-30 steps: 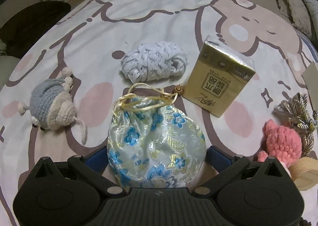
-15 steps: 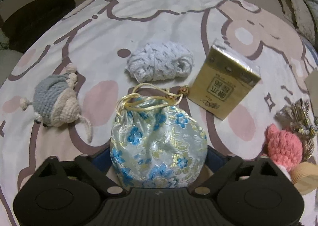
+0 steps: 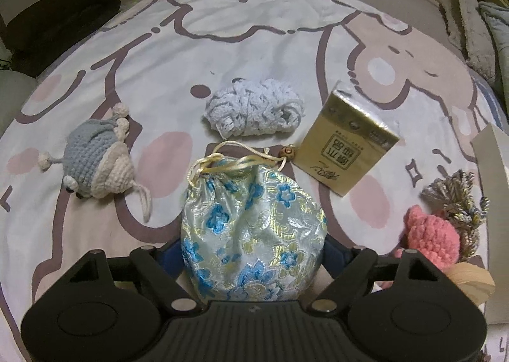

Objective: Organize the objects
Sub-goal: 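Grasp the blue floral pouch with the left tool while the right tool grasps the brown-blue crochet piece, then carry both held items into the white box and open both tools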

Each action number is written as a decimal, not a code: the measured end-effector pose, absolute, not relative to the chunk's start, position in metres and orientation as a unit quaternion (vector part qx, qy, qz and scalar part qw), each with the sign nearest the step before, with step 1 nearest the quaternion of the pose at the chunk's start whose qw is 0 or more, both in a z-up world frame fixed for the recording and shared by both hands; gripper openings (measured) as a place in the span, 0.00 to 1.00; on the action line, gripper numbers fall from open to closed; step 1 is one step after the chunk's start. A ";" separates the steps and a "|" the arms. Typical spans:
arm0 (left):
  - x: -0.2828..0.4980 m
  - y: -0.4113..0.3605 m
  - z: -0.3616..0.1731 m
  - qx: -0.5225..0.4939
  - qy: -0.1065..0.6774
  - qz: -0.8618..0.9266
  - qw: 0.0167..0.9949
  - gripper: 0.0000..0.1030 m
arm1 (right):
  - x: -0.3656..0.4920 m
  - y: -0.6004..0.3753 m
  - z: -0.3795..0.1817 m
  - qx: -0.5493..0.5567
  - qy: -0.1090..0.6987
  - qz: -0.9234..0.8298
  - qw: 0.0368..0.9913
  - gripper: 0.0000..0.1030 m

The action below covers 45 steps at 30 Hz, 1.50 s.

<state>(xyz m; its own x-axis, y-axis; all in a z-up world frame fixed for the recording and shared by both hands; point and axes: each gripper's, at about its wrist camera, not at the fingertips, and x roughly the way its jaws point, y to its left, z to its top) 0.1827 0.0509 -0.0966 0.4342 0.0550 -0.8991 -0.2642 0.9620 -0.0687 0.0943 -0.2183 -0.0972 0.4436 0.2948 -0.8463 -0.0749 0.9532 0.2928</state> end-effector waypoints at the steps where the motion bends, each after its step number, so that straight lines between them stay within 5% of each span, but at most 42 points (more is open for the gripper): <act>1: 0.181 0.050 -0.094 -0.099 0.520 0.094 0.843 0.82 | 0.093 -0.219 -0.095 0.106 0.512 0.109 0.845 0.43; 27: 0.130 0.017 0.013 -0.053 0.364 0.027 0.930 0.82 | 0.113 -0.244 -0.005 0.123 0.346 0.080 0.927 0.43; 45: 0.175 -0.090 0.055 0.015 0.309 -0.084 0.947 0.82 | 0.183 -0.309 0.048 0.069 0.307 0.028 0.949 0.43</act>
<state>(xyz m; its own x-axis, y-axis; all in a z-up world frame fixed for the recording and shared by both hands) 0.1751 -0.0901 0.0547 0.7948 -0.1508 -0.5879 0.1693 0.9853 -0.0238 0.1828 -0.3086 0.0477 0.8102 0.0962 -0.5781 -0.0113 0.9888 0.1487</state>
